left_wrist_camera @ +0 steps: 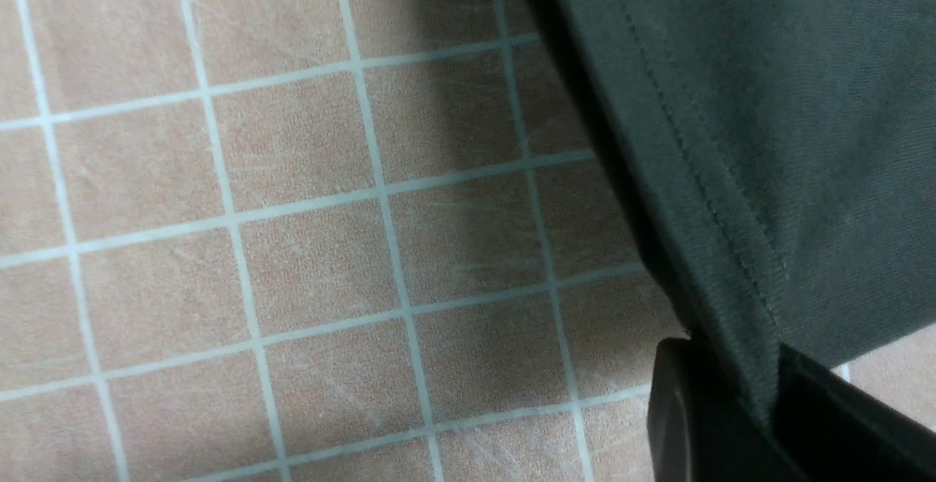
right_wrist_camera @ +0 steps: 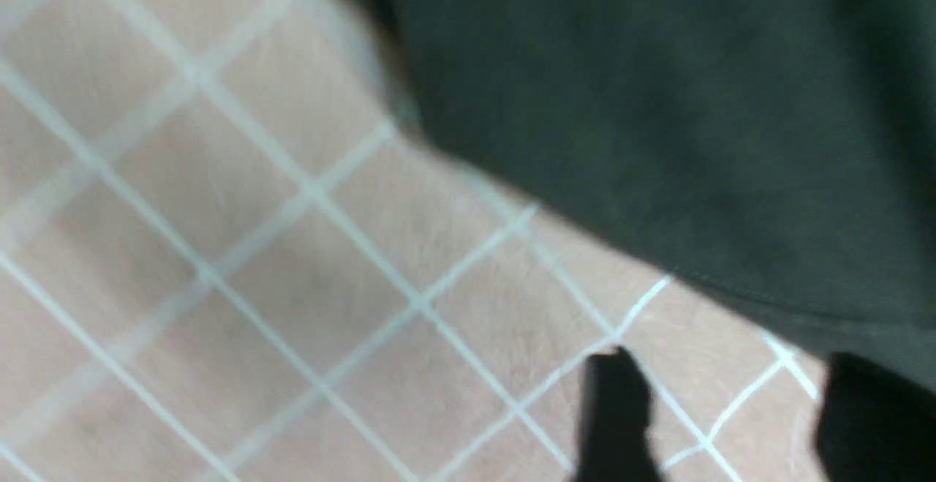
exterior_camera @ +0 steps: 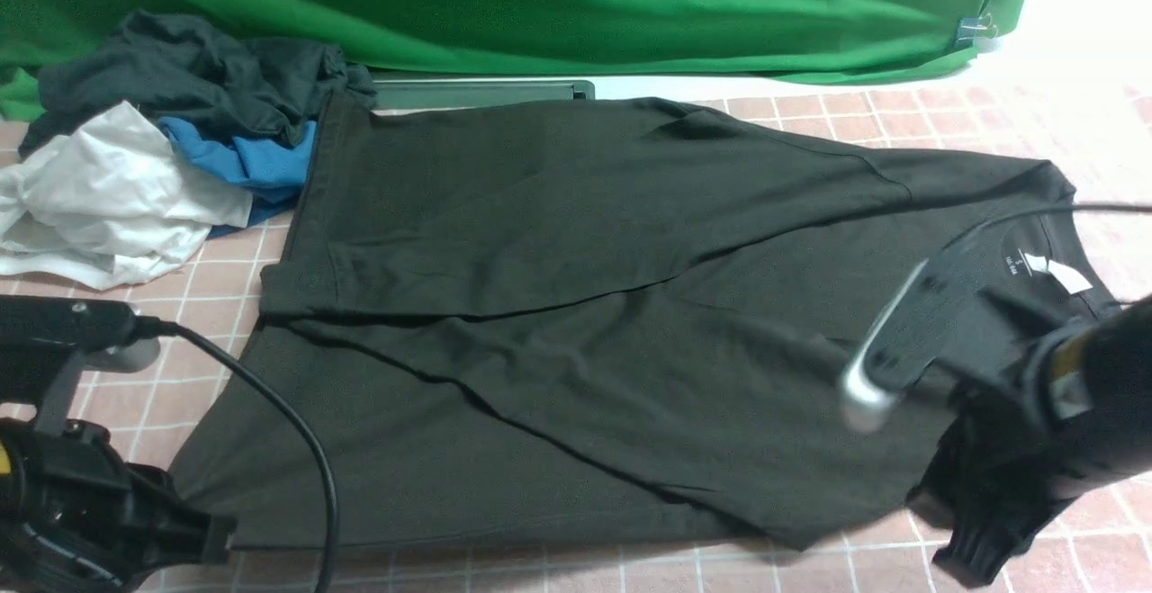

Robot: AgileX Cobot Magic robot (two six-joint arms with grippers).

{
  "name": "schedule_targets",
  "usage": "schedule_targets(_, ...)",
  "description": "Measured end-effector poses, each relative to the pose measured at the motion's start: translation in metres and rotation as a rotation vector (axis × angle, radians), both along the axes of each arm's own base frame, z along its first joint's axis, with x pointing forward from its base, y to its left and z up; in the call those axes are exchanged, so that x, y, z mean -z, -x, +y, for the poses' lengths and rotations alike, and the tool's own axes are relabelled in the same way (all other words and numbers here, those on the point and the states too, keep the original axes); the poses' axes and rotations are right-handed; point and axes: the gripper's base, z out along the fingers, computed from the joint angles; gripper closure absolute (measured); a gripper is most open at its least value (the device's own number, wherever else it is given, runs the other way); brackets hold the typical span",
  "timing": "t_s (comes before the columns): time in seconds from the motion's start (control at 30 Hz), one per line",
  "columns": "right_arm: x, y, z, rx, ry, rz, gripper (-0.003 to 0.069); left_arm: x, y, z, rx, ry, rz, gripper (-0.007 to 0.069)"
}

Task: Fold a long-sleeved shirt over a pink coffee tablecloth.
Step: 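Grasp the near edge of the shirt at its hem and shoulder corners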

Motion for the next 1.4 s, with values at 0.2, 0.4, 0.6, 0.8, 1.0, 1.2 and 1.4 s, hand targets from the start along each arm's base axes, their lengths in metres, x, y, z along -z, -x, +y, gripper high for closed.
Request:
schedule_targets(0.2,0.039,-0.015,0.003,-0.15,0.111,-0.016,0.0132,-0.001,0.001,0.0,0.003,0.003,-0.007,0.0579)
schedule_targets(0.4,0.067,-0.031,-0.001,-0.274,0.205,-0.069,0.0149,-0.001,0.001,0.0,0.003,0.006,-0.013,0.0579)
schedule_targets(0.6,0.079,-0.05,-0.019,-0.184,0.188,-0.062,0.0151,-0.001,0.0,0.0,0.006,0.005,-0.015,0.0579)
schedule_targets(0.8,0.078,-0.055,-0.024,-0.157,0.169,-0.082,0.017,-0.001,0.0,-0.001,0.014,0.004,-0.015,0.0579)
schedule_targets(1.0,0.078,-0.053,-0.024,-0.149,0.163,-0.079,0.0392,-0.001,0.001,-0.001,0.019,0.003,-0.013,0.0579)
schedule_targets(1.2,0.074,-0.051,-0.026,-0.155,0.169,-0.091,0.0519,-0.001,0.001,-0.001,0.019,0.003,-0.012,0.0579)
schedule_targets(1.4,0.066,-0.051,-0.026,-0.158,0.155,-0.132,0.0485,-0.001,0.001,-0.001,0.019,0.003,-0.012,0.0579)
